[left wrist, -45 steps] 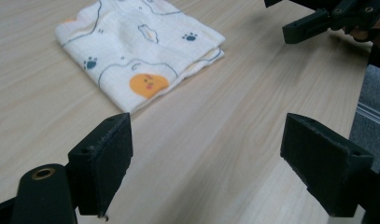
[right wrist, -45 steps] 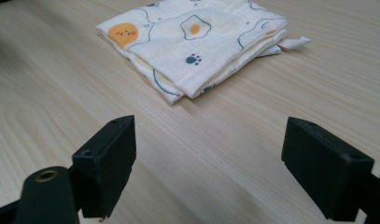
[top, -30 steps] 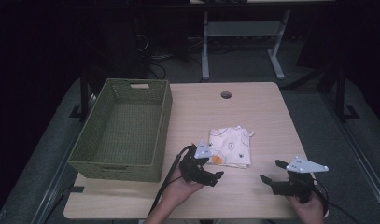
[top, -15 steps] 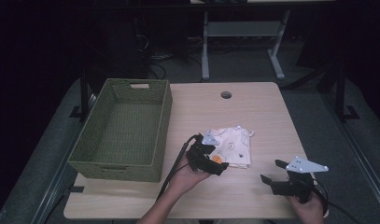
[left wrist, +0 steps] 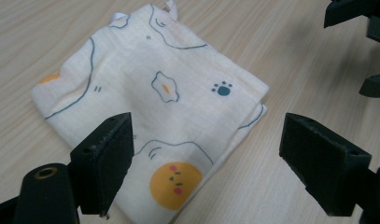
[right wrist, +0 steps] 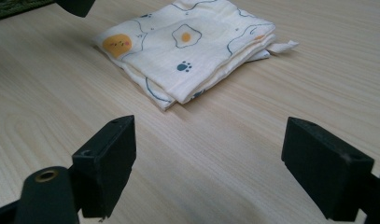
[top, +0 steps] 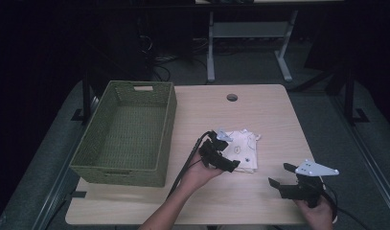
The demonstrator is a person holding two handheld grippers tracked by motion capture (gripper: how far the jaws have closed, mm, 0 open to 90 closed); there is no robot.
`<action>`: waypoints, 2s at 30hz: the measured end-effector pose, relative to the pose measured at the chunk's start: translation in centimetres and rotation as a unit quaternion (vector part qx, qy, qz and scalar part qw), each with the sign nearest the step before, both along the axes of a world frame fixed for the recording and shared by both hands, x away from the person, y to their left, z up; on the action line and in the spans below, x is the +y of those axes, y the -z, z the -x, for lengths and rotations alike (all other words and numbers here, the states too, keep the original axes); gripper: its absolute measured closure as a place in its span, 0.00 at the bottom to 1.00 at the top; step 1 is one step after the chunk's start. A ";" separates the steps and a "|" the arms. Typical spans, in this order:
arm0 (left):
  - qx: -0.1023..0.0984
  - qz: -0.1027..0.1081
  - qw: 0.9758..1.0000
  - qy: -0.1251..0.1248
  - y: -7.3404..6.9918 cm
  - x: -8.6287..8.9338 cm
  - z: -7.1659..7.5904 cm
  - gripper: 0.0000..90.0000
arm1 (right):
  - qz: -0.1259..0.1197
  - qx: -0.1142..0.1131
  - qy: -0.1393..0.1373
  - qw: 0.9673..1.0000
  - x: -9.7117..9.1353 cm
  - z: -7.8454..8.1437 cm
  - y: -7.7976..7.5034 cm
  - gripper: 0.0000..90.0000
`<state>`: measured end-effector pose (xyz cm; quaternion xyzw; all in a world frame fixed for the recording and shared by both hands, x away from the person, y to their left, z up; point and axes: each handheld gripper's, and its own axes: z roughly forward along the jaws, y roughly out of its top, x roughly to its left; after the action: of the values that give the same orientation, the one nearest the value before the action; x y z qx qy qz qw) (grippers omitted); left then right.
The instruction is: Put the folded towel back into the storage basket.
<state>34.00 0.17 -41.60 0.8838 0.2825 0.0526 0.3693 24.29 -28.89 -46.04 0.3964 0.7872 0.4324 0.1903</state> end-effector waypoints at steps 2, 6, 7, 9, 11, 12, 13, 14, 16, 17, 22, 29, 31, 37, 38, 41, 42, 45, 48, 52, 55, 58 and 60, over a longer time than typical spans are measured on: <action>0.001 -0.003 1.000 0.002 0.0 -0.4 -0.3 0.20 | -0.001 0.000 0.001 1.000 0.0 0.1 0.0 0.19; -0.001 -0.010 1.000 0.003 -0.1 -1.0 -1.0 0.20 | 0.000 -0.003 0.001 1.000 -0.2 0.1 -0.1 0.19; 0.001 -0.008 1.000 0.002 -0.1 -1.2 -1.2 0.20 | -0.001 -0.002 0.002 1.000 -0.2 0.1 -0.1 0.19; 0.004 -0.010 1.000 0.000 0.0 -1.4 -1.7 0.20 | -0.003 -0.001 0.002 1.000 -0.2 0.0 0.0 0.19; 0.004 -0.017 1.000 -0.003 0.2 -1.6 -2.2 0.20 | -0.004 -0.002 0.003 1.000 -0.2 0.0 -0.1 0.19; 0.007 -0.020 1.000 -0.004 0.3 -1.7 -2.4 0.20 | -0.004 -0.002 0.003 1.000 -0.2 0.0 -0.1 0.19; 0.007 -0.021 1.000 -0.005 0.4 -1.9 -2.6 0.20 | -0.004 -0.003 0.003 1.000 -0.2 0.0 -0.1 0.19; 0.010 -0.022 1.000 -0.006 0.4 -2.0 -2.8 0.20 | -0.004 -0.003 0.003 1.000 -0.2 0.0 -0.1 0.19; 0.014 -0.020 1.000 -0.010 0.6 -2.3 -3.2 0.20 | -0.005 -0.003 0.003 1.000 -0.2 0.0 -0.1 0.20; 0.014 -0.021 1.000 -0.012 0.7 -2.5 -3.4 0.20 | -0.005 -0.003 0.002 1.000 -0.3 0.0 -0.1 0.20; 0.018 -0.039 0.999 -0.020 1.5 -3.6 -4.3 0.22 | -0.006 -0.003 0.001 1.000 -0.3 0.0 -0.2 0.20; 0.028 -0.045 0.998 -0.044 2.8 -3.8 -5.3 0.28 | -0.009 -0.005 0.003 1.000 -0.5 -0.1 -0.2 0.20; 0.026 -0.040 0.998 -0.050 2.9 -3.8 -5.5 0.35 | -0.008 -0.005 0.004 1.000 -0.4 -0.1 -0.2 0.20; 0.029 -0.060 0.997 -0.049 3.3 -4.3 -5.7 0.37 | -0.009 -0.008 0.004 1.000 -0.5 0.0 -0.3 0.20; 0.029 -0.062 0.996 -0.049 3.4 -4.3 -5.7 0.38 | -0.010 -0.007 0.005 1.000 -0.5 0.0 -0.2 0.20; 0.021 -0.084 0.995 -0.049 3.8 -4.6 -5.5 0.42 | -0.009 -0.008 0.003 1.000 -0.5 0.0 -0.3 0.20; 0.014 -0.088 0.995 -0.049 3.8 -4.8 -5.3 0.43 | -0.008 -0.009 0.003 1.000 -0.4 0.1 -0.3 0.20; 0.002 -0.097 0.994 -0.048 3.9 -5.0 -5.1 0.44 | -0.008 -0.010 0.003 1.000 -0.4 0.1 -0.3 0.20; -0.001 -0.099 0.994 -0.051 3.9 -5.0 -5.0 0.46 | -0.009 -0.010 0.003 1.000 -0.4 0.1 -0.3 0.20; -0.009 -0.091 0.994 -0.052 4.1 -4.8 -4.8 0.50 | -0.008 -0.011 0.002 1.000 -0.3 0.1 -0.4 0.20; -0.010 -0.090 0.994 -0.055 4.1 -4.7 -4.7 0.53 | -0.005 -0.012 0.001 1.000 -0.2 0.2 -0.4 0.20; -0.010 -0.092 0.994 -0.055 4.0 -4.6 -4.7 0.56 | -0.005 -0.012 0.000 1.000 -0.2 0.2 -0.4 0.20; -0.011 -0.092 0.994 -0.055 4.0 -4.5 -4.8 0.59 | -0.006 -0.012 0.001 1.000 -0.3 0.1 -0.4 0.20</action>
<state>38.77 -4.34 -45.59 0.8967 0.3204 0.1082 0.2856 24.16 -29.14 -45.68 0.3931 0.7820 0.4414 0.1977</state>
